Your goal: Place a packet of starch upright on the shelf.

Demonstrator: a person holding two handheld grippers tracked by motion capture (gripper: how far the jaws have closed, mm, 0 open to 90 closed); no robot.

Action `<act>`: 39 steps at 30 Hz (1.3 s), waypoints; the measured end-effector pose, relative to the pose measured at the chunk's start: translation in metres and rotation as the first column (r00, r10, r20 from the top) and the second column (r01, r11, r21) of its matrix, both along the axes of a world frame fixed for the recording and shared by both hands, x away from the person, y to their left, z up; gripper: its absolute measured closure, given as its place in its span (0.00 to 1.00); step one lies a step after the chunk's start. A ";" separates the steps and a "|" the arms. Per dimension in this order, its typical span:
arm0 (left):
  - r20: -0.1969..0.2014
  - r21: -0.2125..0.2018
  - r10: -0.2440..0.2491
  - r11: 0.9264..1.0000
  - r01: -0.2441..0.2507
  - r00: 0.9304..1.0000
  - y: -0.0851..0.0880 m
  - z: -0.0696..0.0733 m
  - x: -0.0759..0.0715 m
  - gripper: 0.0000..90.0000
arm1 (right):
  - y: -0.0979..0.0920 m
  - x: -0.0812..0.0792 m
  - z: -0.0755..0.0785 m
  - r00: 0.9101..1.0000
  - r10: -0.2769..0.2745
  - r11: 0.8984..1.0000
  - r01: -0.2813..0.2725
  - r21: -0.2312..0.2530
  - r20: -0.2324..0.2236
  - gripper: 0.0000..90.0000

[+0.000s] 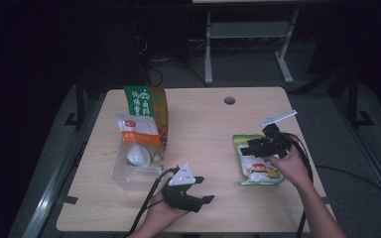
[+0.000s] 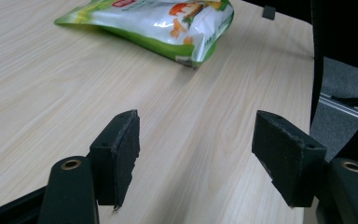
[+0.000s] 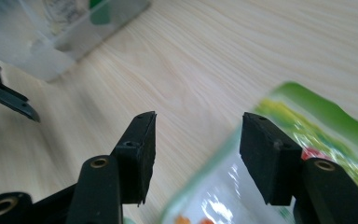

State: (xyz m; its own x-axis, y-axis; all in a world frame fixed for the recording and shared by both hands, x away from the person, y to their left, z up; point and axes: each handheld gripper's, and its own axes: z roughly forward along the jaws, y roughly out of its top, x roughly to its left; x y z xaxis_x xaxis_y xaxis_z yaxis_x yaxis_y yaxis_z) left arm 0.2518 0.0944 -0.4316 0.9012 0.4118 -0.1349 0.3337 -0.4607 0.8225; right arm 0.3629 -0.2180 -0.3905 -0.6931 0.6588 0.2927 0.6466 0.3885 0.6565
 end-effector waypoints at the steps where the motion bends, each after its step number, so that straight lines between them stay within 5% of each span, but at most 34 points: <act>1: -0.004 -0.003 -0.003 1.000 0.003 1.000 -0.005 -0.001 0.002 0.36 | -0.007 -0.001 -0.003 1.000 -0.018 1.000 0.017 -0.007 -0.008 0.50; 13: 0.006 0.011 -0.037 0.999 0.036 0.999 -0.030 0.003 0.011 0.36 | -0.043 -0.007 -0.027 0.993 -0.108 0.992 0.105 -0.066 -0.039 0.49; 28: -0.008 0.010 -0.052 0.999 0.052 0.999 -0.072 0.002 0.038 0.36 | -0.089 -0.013 -0.050 0.969 -0.230 0.969 0.220 -0.112 -0.093 0.52; 32: -0.008 0.017 -0.061 0.998 0.061 0.998 -0.083 0.002 0.043 0.37 | -0.095 -0.013 -0.056 0.968 -0.220 0.975 0.215 -0.054 -0.124 0.59; 39: -0.033 0.016 -0.052 0.998 0.052 0.998 -0.092 -0.003 0.050 0.37 | -0.096 -0.017 -0.054 0.961 -0.231 0.973 0.225 -0.058 -0.149 0.72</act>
State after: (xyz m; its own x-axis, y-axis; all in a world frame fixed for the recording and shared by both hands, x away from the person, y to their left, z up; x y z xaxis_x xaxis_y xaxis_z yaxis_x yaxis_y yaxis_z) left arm 0.3019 0.0022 -0.4350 0.9168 0.3668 -0.1579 0.3352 -0.4920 0.8035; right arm 0.3455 -0.3139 -0.4444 -0.4718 0.8077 0.3537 0.8128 0.2429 0.5295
